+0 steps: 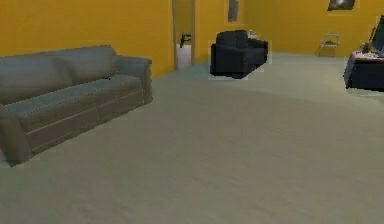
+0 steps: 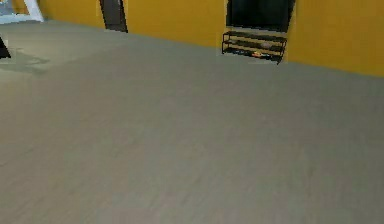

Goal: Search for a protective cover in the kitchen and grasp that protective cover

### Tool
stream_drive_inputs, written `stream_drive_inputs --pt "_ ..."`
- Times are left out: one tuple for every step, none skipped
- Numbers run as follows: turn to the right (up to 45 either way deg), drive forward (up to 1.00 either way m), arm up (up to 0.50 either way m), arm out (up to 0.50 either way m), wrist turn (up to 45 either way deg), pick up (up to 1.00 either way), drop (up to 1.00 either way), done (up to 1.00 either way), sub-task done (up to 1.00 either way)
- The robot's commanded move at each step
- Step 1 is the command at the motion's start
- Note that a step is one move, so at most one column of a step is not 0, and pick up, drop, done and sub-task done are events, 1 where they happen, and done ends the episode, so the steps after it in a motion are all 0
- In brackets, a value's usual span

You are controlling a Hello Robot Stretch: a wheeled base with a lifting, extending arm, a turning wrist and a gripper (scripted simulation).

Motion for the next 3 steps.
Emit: stream_drive_inputs --pt "0.0 1.00 0.00 0.00 0.0 0.00 0.00 0.00 0.00" --pt "0.0 1.00 0.00 0.00 0.0 0.00 0.00 0.00 0.00" --pt "0.0 1.00 0.00 0.00 0.0 0.00 0.00 0.00 0.00"
